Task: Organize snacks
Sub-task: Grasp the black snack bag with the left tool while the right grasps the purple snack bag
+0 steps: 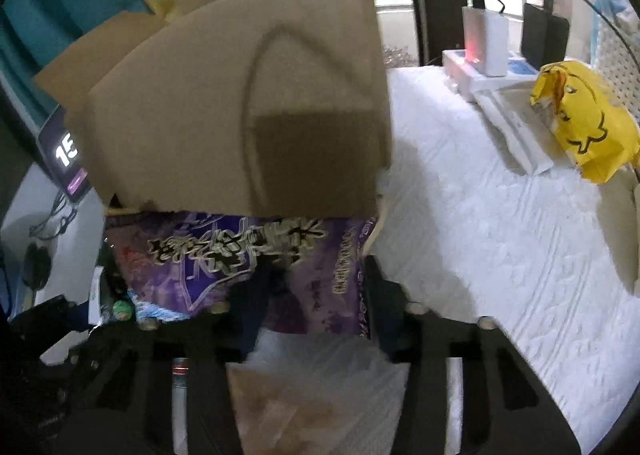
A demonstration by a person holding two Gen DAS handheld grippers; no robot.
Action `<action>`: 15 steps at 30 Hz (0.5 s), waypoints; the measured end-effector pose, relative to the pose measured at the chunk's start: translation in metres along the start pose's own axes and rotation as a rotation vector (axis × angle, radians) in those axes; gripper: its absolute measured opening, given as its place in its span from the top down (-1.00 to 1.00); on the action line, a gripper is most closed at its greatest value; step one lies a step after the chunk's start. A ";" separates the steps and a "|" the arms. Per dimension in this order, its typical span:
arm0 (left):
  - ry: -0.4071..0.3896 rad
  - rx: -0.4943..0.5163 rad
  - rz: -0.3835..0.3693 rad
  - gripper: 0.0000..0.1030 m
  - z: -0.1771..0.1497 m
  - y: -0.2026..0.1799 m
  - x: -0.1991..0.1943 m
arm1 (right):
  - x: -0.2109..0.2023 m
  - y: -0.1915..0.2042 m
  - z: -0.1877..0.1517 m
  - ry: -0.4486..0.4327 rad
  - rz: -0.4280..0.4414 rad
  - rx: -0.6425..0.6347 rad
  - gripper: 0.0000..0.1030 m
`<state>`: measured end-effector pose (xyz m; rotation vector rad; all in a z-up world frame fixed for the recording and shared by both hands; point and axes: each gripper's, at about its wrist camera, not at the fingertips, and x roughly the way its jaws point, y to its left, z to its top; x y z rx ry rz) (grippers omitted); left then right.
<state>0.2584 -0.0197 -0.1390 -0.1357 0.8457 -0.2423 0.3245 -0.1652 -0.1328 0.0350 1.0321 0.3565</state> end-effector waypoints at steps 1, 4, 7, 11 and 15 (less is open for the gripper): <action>-0.006 0.000 -0.002 0.57 -0.001 0.000 -0.003 | -0.001 0.003 -0.002 -0.002 -0.006 -0.015 0.47; -0.021 0.006 -0.009 0.65 -0.003 -0.001 -0.013 | -0.005 0.015 -0.008 -0.009 0.005 -0.039 0.63; -0.035 0.012 -0.012 0.71 -0.006 -0.001 -0.023 | -0.020 0.015 -0.014 -0.025 0.002 -0.062 0.66; -0.045 0.009 -0.019 0.75 -0.011 0.003 -0.033 | -0.036 0.023 -0.022 -0.044 -0.013 -0.091 0.67; -0.058 0.011 -0.025 0.75 -0.018 0.006 -0.047 | -0.057 0.028 -0.031 -0.064 -0.031 -0.106 0.67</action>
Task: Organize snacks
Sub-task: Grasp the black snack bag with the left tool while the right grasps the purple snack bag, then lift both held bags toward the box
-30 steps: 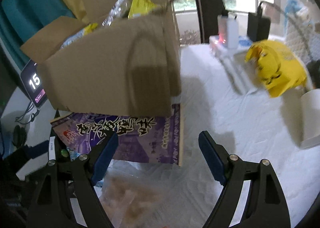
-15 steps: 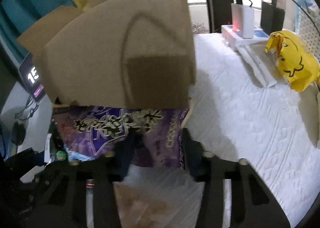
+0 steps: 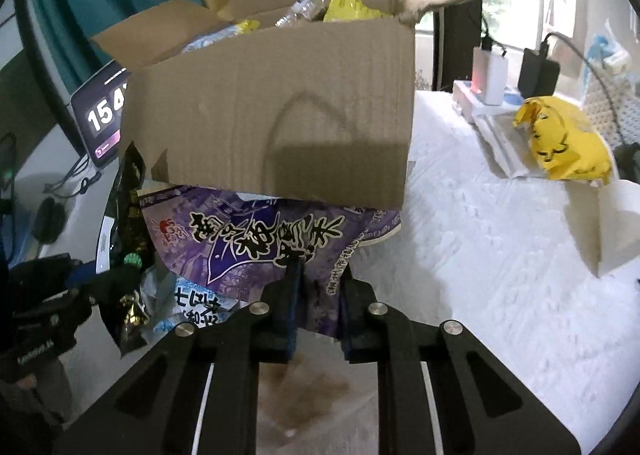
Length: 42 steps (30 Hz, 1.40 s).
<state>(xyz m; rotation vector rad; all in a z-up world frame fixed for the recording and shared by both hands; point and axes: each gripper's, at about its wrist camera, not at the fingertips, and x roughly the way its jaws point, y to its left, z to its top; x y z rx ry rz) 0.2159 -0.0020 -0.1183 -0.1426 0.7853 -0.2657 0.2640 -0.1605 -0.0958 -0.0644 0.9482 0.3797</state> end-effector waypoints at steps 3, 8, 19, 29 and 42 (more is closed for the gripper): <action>-0.018 0.005 -0.001 0.75 -0.002 0.001 -0.014 | -0.020 -0.001 -0.005 -0.022 -0.010 -0.003 0.69; -0.055 0.013 0.003 0.75 -0.002 0.002 -0.035 | -0.051 0.002 -0.008 -0.069 -0.042 -0.024 0.74; -0.127 0.058 0.014 0.75 0.012 -0.007 -0.065 | -0.110 0.006 0.002 -0.193 -0.081 -0.066 0.77; -0.186 0.087 0.029 0.75 0.038 -0.007 -0.077 | -0.138 0.020 0.028 -0.278 -0.075 -0.106 0.77; -0.256 0.131 0.054 0.75 0.084 0.001 -0.080 | -0.151 0.032 0.081 -0.382 -0.064 -0.160 0.77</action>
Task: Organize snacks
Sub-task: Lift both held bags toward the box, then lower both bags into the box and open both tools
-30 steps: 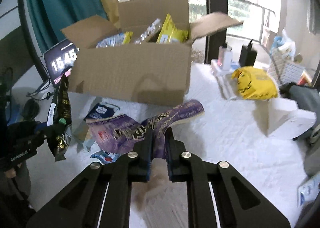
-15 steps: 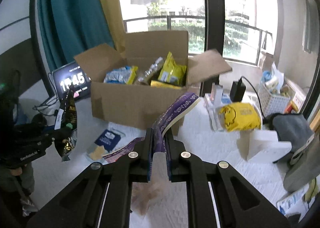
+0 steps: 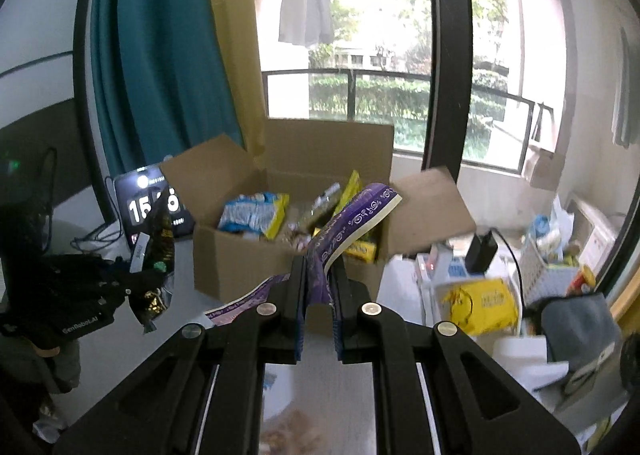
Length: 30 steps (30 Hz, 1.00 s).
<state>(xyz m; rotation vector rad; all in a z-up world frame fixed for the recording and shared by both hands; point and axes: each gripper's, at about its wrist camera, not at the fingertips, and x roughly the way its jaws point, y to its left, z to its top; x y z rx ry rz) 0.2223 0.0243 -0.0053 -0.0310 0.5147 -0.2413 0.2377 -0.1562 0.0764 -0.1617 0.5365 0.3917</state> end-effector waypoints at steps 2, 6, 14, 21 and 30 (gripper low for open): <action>-0.014 0.012 0.001 0.75 0.009 0.001 0.003 | 0.003 0.000 0.009 -0.016 0.000 -0.005 0.77; -0.029 0.029 0.003 0.75 0.023 0.003 0.012 | 0.012 -0.002 0.024 -0.041 0.000 -0.009 0.77; -0.044 0.055 0.005 0.75 0.046 0.011 0.033 | 0.037 -0.010 0.040 -0.060 0.002 -0.004 0.77; -0.049 0.070 0.006 0.75 0.061 0.017 0.054 | 0.057 -0.015 0.047 -0.082 -0.001 0.008 0.77; -0.041 0.048 0.010 0.75 0.078 0.032 0.092 | 0.117 -0.026 0.040 -0.046 0.029 0.049 0.77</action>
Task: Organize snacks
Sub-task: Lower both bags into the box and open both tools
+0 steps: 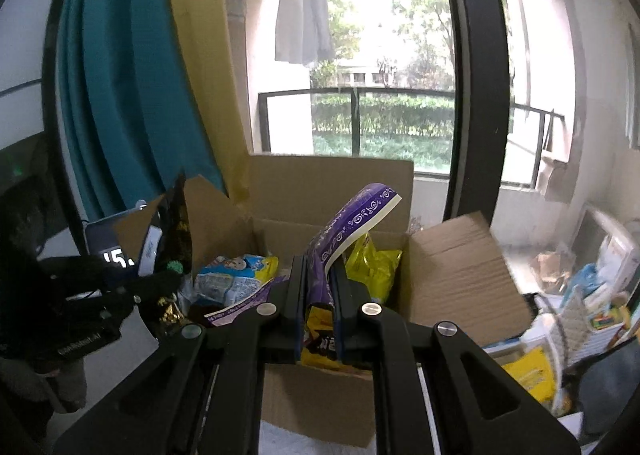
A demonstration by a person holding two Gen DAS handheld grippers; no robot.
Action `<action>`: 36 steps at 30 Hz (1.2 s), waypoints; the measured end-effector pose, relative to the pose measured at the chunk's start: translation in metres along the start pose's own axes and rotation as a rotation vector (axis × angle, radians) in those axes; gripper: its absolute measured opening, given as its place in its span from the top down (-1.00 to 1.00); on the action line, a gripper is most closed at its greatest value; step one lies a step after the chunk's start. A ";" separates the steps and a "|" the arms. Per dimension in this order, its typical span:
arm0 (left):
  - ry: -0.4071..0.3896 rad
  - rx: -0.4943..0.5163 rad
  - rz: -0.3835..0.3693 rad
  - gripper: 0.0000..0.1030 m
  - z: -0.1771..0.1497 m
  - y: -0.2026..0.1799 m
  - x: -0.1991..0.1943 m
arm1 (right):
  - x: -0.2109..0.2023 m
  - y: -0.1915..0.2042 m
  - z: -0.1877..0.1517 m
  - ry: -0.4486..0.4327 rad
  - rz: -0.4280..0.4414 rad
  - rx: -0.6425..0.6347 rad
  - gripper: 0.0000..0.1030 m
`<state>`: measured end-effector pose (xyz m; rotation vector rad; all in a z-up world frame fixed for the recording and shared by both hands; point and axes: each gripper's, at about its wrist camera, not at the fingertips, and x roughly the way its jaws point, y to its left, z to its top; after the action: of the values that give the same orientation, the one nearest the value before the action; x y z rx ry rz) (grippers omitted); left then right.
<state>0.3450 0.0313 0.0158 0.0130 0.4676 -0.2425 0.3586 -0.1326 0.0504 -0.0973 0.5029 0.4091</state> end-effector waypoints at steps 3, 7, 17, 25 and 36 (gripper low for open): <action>0.013 -0.002 -0.009 0.75 0.002 0.000 0.016 | 0.023 -0.008 -0.012 0.046 -0.007 0.016 0.77; 0.037 -0.008 -0.029 0.75 0.002 -0.004 0.040 | 0.051 -0.019 -0.035 0.131 -0.050 0.031 0.76; 0.105 -0.007 -0.072 0.75 0.003 -0.023 0.086 | 0.071 -0.040 -0.057 0.244 -0.112 0.042 0.66; 0.128 -0.030 -0.063 0.65 0.003 -0.027 0.085 | 0.045 -0.042 -0.048 0.152 -0.131 0.034 -0.17; 0.131 -0.049 -0.052 0.61 0.003 -0.022 0.077 | 0.084 -0.041 -0.052 0.225 -0.092 0.021 0.73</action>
<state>0.4079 -0.0076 -0.0154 -0.0320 0.6044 -0.2826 0.4194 -0.1503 -0.0360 -0.1463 0.7212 0.3039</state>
